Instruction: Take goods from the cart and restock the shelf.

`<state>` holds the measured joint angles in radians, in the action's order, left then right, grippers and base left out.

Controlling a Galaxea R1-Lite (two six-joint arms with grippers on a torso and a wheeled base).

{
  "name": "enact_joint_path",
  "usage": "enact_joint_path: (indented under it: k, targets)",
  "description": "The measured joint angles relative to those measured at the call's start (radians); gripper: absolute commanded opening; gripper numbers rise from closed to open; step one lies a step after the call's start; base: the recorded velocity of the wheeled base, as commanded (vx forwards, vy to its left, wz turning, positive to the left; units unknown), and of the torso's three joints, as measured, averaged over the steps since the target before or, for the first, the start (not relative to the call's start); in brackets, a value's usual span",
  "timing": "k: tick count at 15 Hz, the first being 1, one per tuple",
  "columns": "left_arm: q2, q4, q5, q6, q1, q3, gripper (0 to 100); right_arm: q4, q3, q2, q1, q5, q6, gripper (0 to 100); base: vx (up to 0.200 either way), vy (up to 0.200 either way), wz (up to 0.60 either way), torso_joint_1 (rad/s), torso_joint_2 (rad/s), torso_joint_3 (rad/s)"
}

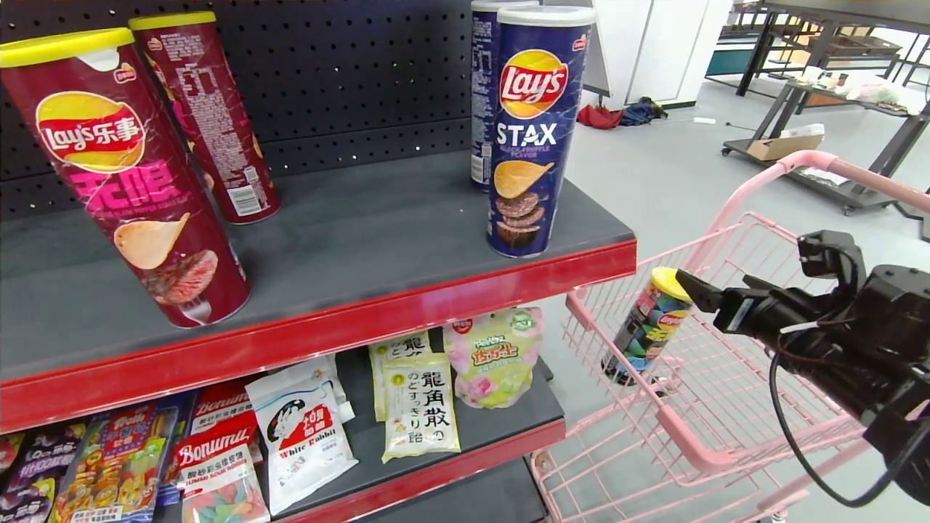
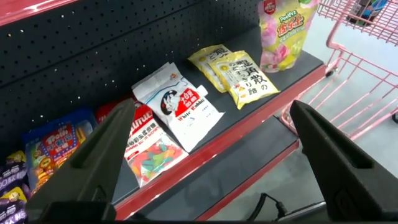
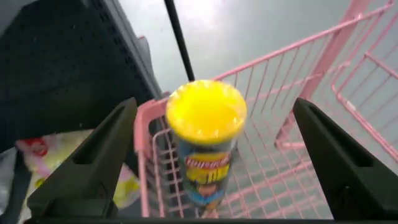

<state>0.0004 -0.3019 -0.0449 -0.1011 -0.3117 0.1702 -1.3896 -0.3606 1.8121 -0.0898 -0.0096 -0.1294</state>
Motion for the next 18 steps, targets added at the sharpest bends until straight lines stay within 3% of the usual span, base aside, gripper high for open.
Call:
enact_joint_path:
  k: [8,18]
  targets:
    - [0.000,0.000,-0.002,-0.019,0.000,0.000,100,-0.030,0.018,0.163,-0.026,0.039,-0.002,100,0.000,0.000,0.00,0.000,0.00,0.000]
    - [0.000,0.000,-0.003,-0.044,0.000,0.000,100,-0.023,-0.093,0.271,-0.021,0.070,-0.001,100,0.000,0.000,0.00,0.000,0.00,0.000]
